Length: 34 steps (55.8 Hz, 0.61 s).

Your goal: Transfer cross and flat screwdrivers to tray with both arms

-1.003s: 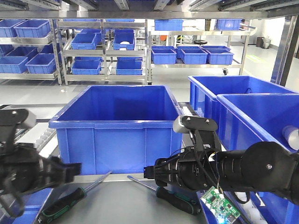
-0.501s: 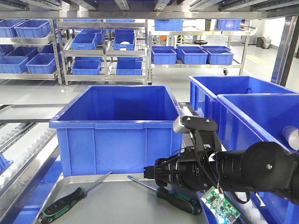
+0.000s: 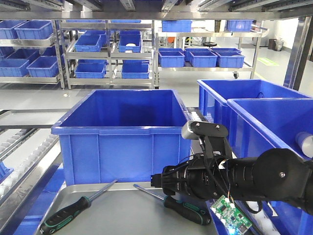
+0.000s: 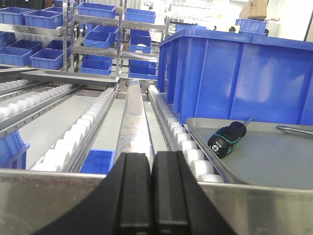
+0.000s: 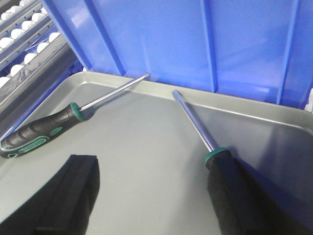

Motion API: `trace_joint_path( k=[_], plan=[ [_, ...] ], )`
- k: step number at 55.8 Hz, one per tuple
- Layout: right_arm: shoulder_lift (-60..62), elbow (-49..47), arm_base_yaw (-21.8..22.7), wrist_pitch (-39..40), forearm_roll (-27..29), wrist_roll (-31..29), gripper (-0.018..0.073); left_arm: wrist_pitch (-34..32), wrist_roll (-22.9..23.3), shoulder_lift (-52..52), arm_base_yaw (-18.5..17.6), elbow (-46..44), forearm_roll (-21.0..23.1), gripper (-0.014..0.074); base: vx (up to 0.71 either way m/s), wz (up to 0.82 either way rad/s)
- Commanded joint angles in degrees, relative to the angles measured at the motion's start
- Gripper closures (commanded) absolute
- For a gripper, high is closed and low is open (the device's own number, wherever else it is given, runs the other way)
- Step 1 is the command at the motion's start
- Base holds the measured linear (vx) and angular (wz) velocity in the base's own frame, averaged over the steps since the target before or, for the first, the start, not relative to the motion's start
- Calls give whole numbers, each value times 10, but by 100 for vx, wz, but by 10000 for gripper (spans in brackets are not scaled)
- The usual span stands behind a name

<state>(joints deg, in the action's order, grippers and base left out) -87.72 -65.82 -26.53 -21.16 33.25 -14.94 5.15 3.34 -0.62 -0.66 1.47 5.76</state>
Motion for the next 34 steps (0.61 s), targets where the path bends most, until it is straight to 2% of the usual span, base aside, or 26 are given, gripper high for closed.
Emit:
trace_joint_path(
  k=[1,27,34],
  plan=[
    [23,-21,4,31,7,-3,11,-48,6,0,0,-14,1,603,0,0],
    [25,-19,4,39,-4,-5,17,-48,6,0,0,-14,1,602,0,0],
    [65,13,9,44,-14,-4,36,-48,6,0,0,-14,1,602,0,0]
  ],
)
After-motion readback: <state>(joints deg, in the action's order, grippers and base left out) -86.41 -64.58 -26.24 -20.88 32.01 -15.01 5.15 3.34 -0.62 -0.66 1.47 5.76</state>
